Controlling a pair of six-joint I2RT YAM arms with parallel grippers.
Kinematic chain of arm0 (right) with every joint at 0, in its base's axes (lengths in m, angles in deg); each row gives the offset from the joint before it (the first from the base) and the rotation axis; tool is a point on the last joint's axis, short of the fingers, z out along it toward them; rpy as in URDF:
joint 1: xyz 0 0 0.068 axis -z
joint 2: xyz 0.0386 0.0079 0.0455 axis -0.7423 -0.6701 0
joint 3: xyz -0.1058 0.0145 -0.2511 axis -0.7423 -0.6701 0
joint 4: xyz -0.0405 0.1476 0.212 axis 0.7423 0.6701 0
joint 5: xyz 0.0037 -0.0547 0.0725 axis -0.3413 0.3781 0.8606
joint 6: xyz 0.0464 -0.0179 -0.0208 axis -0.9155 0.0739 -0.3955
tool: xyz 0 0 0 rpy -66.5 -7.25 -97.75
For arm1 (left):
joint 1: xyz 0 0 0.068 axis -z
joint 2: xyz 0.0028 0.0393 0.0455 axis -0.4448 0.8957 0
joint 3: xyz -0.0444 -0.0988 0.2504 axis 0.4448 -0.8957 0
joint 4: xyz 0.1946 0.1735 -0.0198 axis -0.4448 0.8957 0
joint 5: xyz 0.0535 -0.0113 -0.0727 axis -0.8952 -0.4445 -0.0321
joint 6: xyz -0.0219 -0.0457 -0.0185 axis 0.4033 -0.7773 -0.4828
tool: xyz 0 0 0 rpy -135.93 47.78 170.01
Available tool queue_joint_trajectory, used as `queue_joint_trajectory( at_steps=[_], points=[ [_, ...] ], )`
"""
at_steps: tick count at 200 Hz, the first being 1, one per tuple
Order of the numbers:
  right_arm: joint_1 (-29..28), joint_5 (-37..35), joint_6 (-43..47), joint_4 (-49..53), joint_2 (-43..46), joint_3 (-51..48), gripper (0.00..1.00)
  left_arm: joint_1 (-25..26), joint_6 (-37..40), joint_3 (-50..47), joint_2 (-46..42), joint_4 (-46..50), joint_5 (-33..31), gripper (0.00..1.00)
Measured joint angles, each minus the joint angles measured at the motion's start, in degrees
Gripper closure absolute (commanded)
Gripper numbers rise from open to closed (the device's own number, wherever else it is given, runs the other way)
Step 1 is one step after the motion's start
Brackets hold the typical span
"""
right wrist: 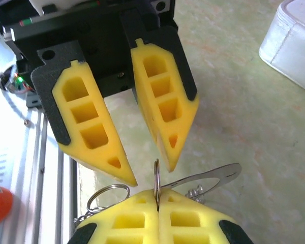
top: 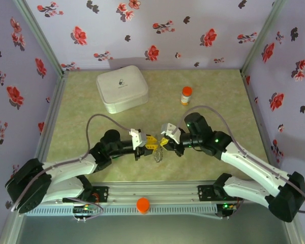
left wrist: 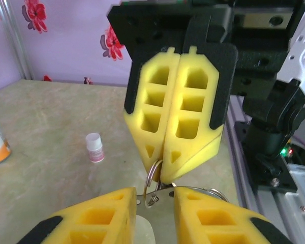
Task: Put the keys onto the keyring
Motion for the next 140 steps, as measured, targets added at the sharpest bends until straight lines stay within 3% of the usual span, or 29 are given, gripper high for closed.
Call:
queue_joint_trajectory(
  at_steps=[45,103,126,140],
  points=[
    [-3.50,-7.06,5.99,10.23,-5.66,8.37,1.00,0.17,5.70,3.10,-1.88,10.32,-0.83,0.83],
    [-5.35,-8.92,8.70,14.05,-8.44,10.88,1.00,0.20,7.28,4.48,-0.94,12.90,-0.48,0.86],
    [-5.38,-8.96,8.85,14.10,-8.63,10.88,1.00,0.24,7.30,4.48,-0.94,12.90,0.13,0.96],
    [-5.33,-8.96,8.61,14.12,-8.59,10.88,0.88,0.26,7.32,4.48,-0.94,12.92,0.31,1.00]
  ],
)
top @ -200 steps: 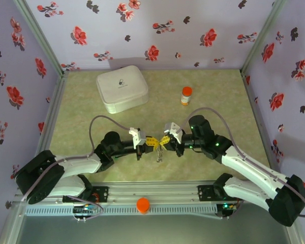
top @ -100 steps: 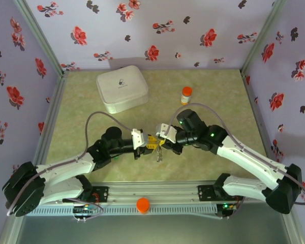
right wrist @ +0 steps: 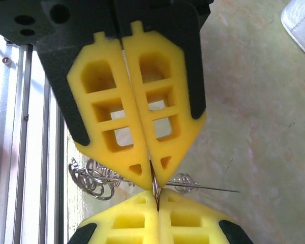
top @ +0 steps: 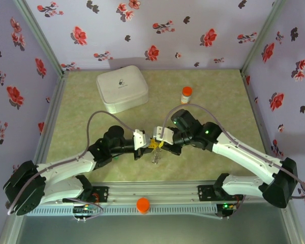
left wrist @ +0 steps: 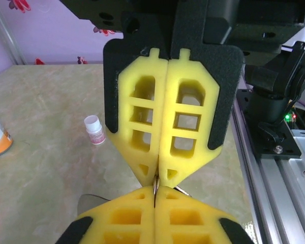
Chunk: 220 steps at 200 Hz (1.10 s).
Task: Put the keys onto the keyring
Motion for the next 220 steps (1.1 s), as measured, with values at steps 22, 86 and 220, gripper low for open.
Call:
queue_joint_trajectory(
  at_steps=[22,86,220],
  points=[
    [1.88,1.75,-2.80,-2.58,1.77,-1.97,0.73,0.02,-0.22,-0.44,0.00,-1.55,0.17,1.00],
    [6.27,7.06,-11.89,-8.66,7.58,-8.50,0.69,0.02,-7.45,-7.56,5.92,-20.96,-0.33,1.00],
    [6.29,6.93,-16.11,-10.47,7.93,-9.68,1.00,0.02,-9.64,-8.20,6.67,-27.58,-0.92,1.00]
  ],
)
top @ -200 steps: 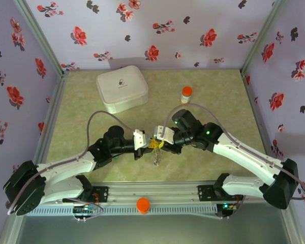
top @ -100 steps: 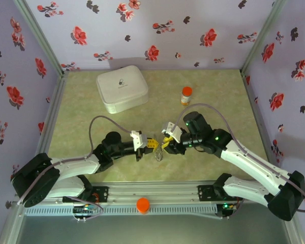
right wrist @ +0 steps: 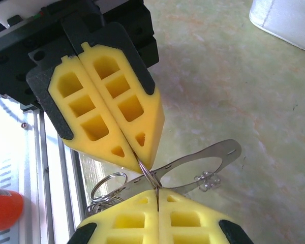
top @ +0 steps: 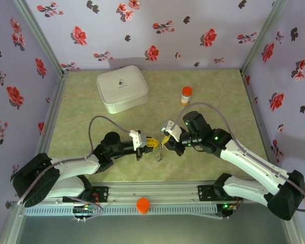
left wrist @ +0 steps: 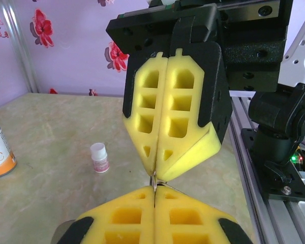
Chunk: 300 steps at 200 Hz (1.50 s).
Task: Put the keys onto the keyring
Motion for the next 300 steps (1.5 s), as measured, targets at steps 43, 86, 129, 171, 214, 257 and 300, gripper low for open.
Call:
queue_joint_trajectory(
  at_steps=[43,86,129,171,214,257,300],
  points=[
    [0.28,-0.63,-0.02,-1.92,-0.61,-1.25,1.00,-0.02,-1.49,0.00,-0.22,0.11,-0.28,1.00],
    [0.68,0.59,-1.77,-5.09,-1.57,-3.28,0.82,-0.07,-2.05,0.00,-0.76,0.07,-0.83,1.00],
    [0.96,1.33,-2.36,-7.78,3.76,-6.88,0.71,0.00,-2.56,0.00,-1.51,-3.21,-0.39,1.00],
    [0.96,1.31,-1.22,-12.09,7.30,-8.15,0.73,0.00,-3.19,0.00,-1.49,-3.67,0.48,1.00],
    [0.96,2.60,-0.90,-15.08,5.22,-8.57,0.77,0.00,-4.52,0.00,-1.03,-3.82,1.46,1.00],
    [0.98,6.05,-1.77,-17.07,4.42,-9.42,1.00,-0.17,-4.94,0.00,-0.68,-4.00,1.31,1.00],
    [1.11,5.05,0.81,-12.92,2.91,-7.69,1.00,-0.04,-3.76,-0.42,-2.56,-2.10,-0.55,0.65]
  ],
)
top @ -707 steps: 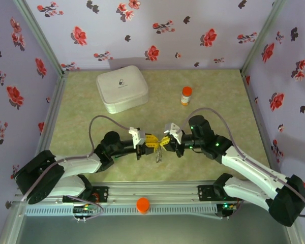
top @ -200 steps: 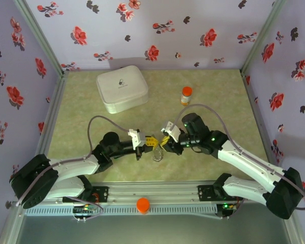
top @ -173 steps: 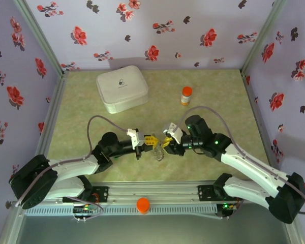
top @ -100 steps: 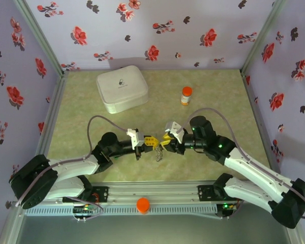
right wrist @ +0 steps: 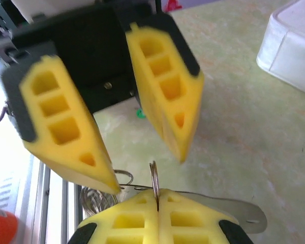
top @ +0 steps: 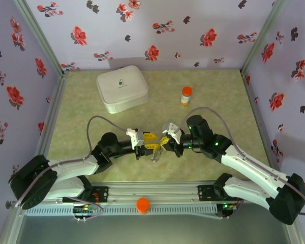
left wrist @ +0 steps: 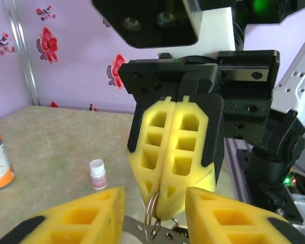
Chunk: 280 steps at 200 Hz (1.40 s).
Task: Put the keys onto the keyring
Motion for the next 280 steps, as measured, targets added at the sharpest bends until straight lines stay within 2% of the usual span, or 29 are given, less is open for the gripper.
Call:
queue_joint_trajectory(
  at_steps=[12,41,62,98,121,138,143,150,159,178,203,236,280],
  points=[
    [-0.26,-1.64,2.08,3.67,-1.07,2.08,1.00,0.00,1.86,0.15,-2.32,3.93,-0.59,0.70],
    [-2.47,-6.32,7.63,11.85,-4.09,8.41,1.00,0.04,8.15,3.72,-5.88,18.36,-1.40,0.71],
    [-4.37,-8.52,10.16,15.23,-5.77,11.37,1.00,0.04,11.54,6.10,-5.90,25.09,-1.57,0.72],
    [-6.78,-10.51,12.31,18.14,-8.22,13.81,1.00,0.04,14.80,8.15,-4.85,30.32,-1.22,0.86],
    [-7.89,-12.09,13.29,19.43,-9.53,14.82,1.00,0.04,15.32,8.50,-4.22,31.45,-0.28,0.89],
    [-8.33,-12.94,13.49,20.35,-10.27,15.47,1.00,0.04,15.65,8.50,-4.13,32.06,0.22,1.00],
    [-8.35,-13.14,13.51,20.41,-10.34,15.54,1.00,0.04,15.50,8.50,-4.13,32.17,0.44,1.00],
    [-8.39,-13.25,13.42,20.48,-10.36,15.56,0.96,0.04,15.78,8.50,-4.13,32.22,0.59,1.00],
    [-8.41,-13.27,13.25,20.41,-10.23,15.47,0.86,0.04,15.67,8.50,-4.13,32.22,0.68,1.00],
    [-6.40,-11.21,10.54,16.92,-8.02,12.83,0.77,0.04,15.32,8.28,-4.17,31.19,1.07,1.00],
    [-2.45,-6.64,4.74,10.54,-2.93,7.17,0.75,0.04,12.59,5.40,-4.07,23.78,0.61,1.00],
    [-1.64,-4.94,-0.15,5.22,1.07,2.05,0.75,0.04,7.39,0.52,-1.42,10.62,0.33,1.00],
    [-1.64,-4.59,-2.36,3.39,2.21,0.02,0.75,0.04,4.00,-0.33,-0.42,3.82,0.59,1.00]
  ],
)
